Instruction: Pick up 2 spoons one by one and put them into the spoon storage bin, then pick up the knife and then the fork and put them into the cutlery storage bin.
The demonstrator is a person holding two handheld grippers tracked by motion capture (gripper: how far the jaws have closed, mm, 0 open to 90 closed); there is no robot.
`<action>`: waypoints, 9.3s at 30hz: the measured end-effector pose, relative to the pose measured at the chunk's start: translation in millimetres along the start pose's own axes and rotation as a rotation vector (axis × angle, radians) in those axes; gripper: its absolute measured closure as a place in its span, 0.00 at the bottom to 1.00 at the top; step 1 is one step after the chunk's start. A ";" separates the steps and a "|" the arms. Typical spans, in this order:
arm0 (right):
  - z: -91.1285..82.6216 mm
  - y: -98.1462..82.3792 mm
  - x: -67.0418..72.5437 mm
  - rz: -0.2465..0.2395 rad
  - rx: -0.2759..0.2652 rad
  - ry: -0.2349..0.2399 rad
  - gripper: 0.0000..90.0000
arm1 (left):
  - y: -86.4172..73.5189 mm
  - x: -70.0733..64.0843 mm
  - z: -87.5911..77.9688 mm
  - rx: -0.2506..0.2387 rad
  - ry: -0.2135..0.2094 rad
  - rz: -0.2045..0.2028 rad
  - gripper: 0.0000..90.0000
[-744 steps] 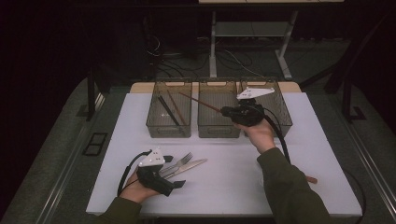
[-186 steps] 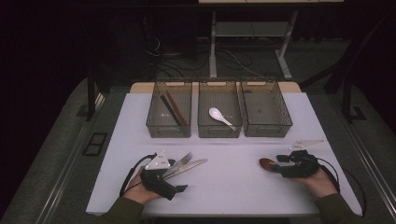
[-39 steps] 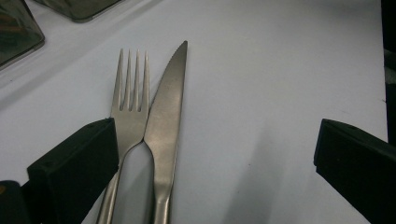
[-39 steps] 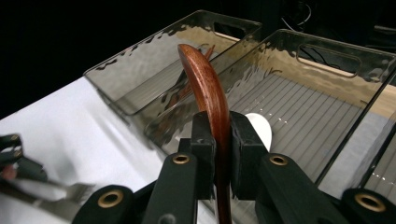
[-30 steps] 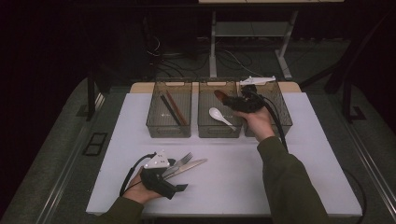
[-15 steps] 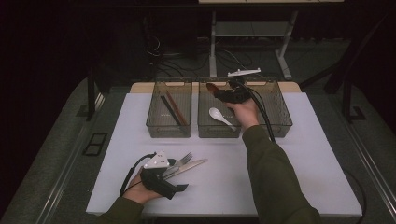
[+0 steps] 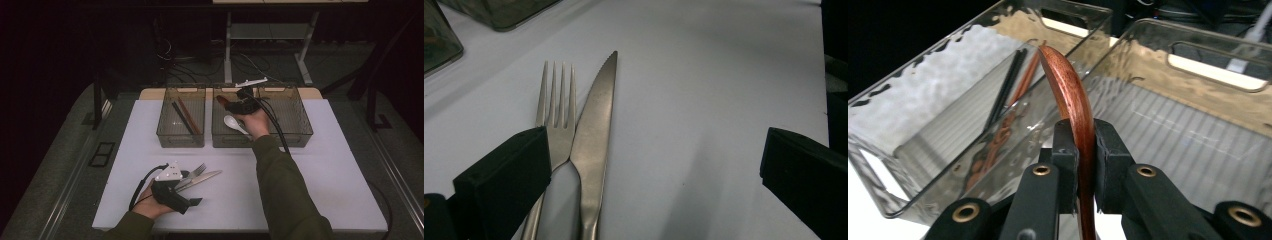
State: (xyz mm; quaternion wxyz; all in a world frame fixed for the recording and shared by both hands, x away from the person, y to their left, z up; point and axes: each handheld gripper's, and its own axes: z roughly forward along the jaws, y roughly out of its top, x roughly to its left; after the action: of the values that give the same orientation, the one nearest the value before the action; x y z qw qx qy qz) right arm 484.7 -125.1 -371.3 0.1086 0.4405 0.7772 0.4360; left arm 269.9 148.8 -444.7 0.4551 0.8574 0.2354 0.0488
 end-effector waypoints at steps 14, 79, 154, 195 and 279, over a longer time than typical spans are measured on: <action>-18.2 -10.6 2.2 0.002 -0.009 0.030 0.51 | 0.1 1.0 -0.2 0.000 -0.002 0.006 0.00; -179.7 -210.7 -17.1 -0.079 -0.082 0.047 0.21 | 1.7 0.2 -1.9 0.016 0.015 0.020 0.00; -181.1 -230.1 -5.9 -0.151 -0.022 0.062 0.21 | -7.2 45.9 -21.6 0.199 0.075 0.035 0.94; -185.1 -212.9 -2.8 -0.114 0.007 0.064 0.15 | 37.2 21.4 -40.6 -0.022 0.141 0.002 0.94; -158.2 -125.9 4.1 -0.049 -0.178 0.218 0.98 | 43.8 -0.2 4.5 -0.075 0.012 0.005 0.39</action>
State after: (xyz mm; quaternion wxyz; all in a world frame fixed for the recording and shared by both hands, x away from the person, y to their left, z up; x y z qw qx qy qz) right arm 320.5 -243.1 -373.4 0.0729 0.3599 0.7533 0.5457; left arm 286.8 124.5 -412.2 0.4853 0.8400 0.2340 0.0637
